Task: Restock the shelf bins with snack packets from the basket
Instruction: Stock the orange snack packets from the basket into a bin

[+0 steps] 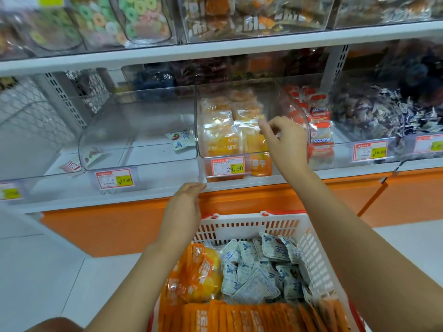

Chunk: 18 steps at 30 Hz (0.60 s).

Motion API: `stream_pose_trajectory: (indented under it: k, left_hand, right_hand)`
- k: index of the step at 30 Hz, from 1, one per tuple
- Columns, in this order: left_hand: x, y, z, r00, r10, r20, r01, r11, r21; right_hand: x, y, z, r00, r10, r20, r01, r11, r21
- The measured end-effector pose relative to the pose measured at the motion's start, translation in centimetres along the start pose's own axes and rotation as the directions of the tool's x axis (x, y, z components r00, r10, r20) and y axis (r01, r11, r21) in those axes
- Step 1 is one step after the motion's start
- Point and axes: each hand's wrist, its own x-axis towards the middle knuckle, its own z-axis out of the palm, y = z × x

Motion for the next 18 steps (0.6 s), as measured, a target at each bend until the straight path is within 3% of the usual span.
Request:
stream_pose_trajectory:
  k: [3,5,7,10,12,15,18]
  left_hand:
    - [-1.5,-1.6,0.0,0.976,-0.099,0.193,0.082,0.992,0.092]
    - [-2.8,-2.4,-0.1,0.907,-0.232,0.353,0.196,0.971,0.136]
    - [-4.2,-3.4,0.2,0.823,-0.35,0.448,0.288,0.936,0.203]
    - [-6.1,-5.7,0.3,0.725,-0.45,0.522,0.273,0.883,0.382]
    - [-7.3,-7.2,0.2,0.665,-0.467,0.584,0.255,0.876,0.409]
    - [-8.7,-7.9,-0.2,0.607,-0.44,0.662,0.224,0.893,0.39]
    - [-9.4,-8.3,-0.2,0.618,-0.422,0.663,0.239,0.905,0.353]
  right_hand:
    - [-4.1,-1.7,0.1,0.992,-0.06,0.108,0.046,0.991,0.126]
    - [-7.1,-1.9,1.4,0.967,-0.073,0.243,0.03,0.984,0.176]
    - [-10.0,-1.6,3.5,0.902,-0.015,0.431,-0.036,0.993,0.111]
    - [-14.2,-0.3,7.4,0.672,0.092,0.735,-0.059,0.996,-0.071]
    - [-17.1,0.2,9.4,0.541,0.126,0.832,-0.023,0.991,-0.135]
    - [-20.8,0.7,11.2,0.374,-0.038,0.927,0.18,0.983,-0.032]
    - [-23.0,1.6,12.8,0.19,-0.184,0.965,0.448,0.89,0.081]
